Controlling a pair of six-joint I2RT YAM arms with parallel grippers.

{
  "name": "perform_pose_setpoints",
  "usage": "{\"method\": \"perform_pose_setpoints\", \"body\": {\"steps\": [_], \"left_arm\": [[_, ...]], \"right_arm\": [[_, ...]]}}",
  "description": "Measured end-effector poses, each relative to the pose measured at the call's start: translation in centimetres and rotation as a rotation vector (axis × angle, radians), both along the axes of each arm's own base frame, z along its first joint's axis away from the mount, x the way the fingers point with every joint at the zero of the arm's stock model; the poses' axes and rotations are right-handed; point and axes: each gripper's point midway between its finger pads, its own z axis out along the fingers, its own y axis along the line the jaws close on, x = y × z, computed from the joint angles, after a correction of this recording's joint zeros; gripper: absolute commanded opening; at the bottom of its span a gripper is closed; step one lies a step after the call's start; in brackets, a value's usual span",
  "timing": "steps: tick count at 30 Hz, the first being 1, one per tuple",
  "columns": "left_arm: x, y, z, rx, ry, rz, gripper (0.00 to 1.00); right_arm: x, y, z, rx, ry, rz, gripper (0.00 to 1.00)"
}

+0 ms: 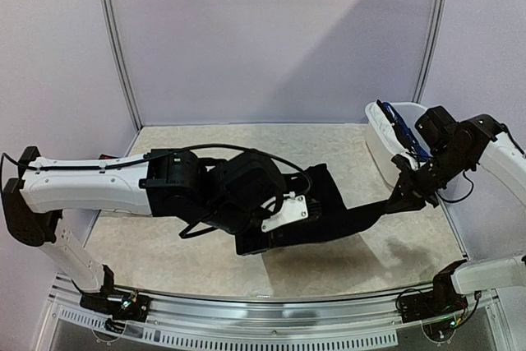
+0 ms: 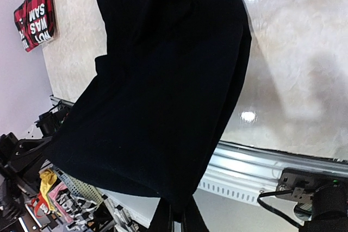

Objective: Fold and stack the mixed laundry pile
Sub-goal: Fold the 2/3-rectangle-folded T-shirt at the center of the board.

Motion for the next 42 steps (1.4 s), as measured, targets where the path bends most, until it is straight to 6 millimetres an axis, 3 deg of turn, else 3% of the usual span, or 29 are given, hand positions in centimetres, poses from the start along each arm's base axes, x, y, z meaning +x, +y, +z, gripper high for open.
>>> {"method": "perform_pose_setpoints", "body": {"steps": [7,17,34,42], "left_arm": [[4.0,0.7,1.0,-0.03,0.025,0.049,0.0],[9.6,1.7,-0.6,-0.038,0.117,0.114,0.0],[20.9,3.1,-4.0,-0.097,0.201,0.268,0.0],[23.5,3.9,-7.3,-0.074,0.244,0.324,0.0]], "right_arm": [[3.9,0.6,0.7,-0.061,-0.033,0.014,0.0],[11.0,2.0,0.5,-0.137,-0.072,0.038,0.0],[23.3,4.1,-2.7,-0.169,-0.1,0.06,0.0],[26.1,5.1,-7.0,-0.135,-0.046,0.071,0.0]]}}
